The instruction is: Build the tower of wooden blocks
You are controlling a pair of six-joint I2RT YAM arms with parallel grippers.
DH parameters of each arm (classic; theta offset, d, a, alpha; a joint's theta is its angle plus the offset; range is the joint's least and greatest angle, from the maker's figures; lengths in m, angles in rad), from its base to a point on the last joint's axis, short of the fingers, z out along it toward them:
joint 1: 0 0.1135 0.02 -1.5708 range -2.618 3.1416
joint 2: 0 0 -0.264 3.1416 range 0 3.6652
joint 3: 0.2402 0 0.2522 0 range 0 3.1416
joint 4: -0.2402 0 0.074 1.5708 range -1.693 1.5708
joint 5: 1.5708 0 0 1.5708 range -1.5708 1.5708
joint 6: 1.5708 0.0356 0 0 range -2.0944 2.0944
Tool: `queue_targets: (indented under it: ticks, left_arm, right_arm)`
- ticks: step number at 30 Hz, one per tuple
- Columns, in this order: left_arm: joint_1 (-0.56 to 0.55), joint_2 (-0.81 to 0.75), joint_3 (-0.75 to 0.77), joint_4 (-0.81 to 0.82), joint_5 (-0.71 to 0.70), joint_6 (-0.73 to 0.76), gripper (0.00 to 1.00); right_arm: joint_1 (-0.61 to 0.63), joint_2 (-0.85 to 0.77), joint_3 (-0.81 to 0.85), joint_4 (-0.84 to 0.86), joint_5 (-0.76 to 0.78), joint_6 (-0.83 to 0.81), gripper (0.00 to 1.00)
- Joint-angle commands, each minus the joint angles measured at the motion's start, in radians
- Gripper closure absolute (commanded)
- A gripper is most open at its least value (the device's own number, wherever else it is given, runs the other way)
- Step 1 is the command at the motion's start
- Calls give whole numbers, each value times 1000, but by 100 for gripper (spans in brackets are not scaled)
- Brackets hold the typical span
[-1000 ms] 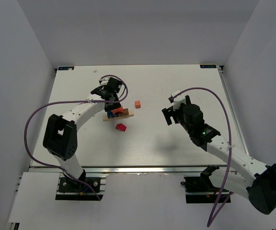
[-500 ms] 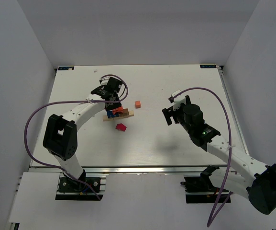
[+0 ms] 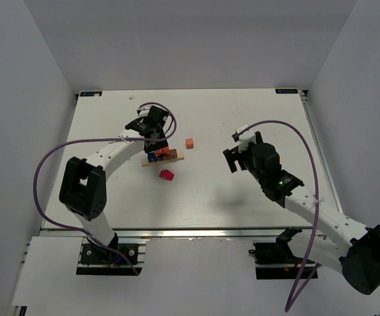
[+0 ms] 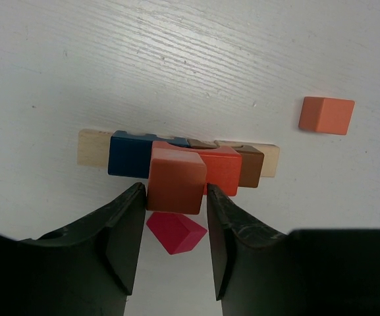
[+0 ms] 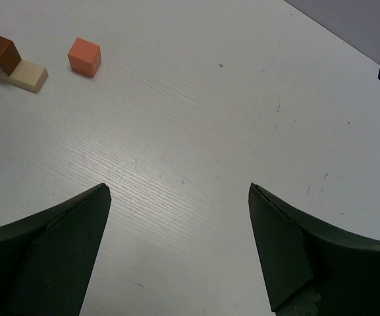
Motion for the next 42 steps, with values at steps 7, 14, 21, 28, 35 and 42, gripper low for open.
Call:
queue_targets:
  ticks: [7,14,21,28,35,42]
  left_arm:
    - [-5,-47,22,26,-1,0,44]
    - [-5,-46,23,32,12,-2,44]
    - [-5,-72,10,41,9,6,42]
    - [-5,-88,17,21,-1,15,40]
    - [-3,-192,30,15,-58,46,16]
    - [113,-309,-42,81,-20,93,2]
  right_arm:
    - [-3,-25,-6,20,-7,8,11]
    - [-3,-21,-4,20,-13,6,11]
    - [-5,-19,-1,14,-16,5,11]
    - [-5,-22,0,4,-58,-4,11]
    - [-5,35,51,-54,-95,8,11]
    - [-5,146,121,-23,-528,-419,11]
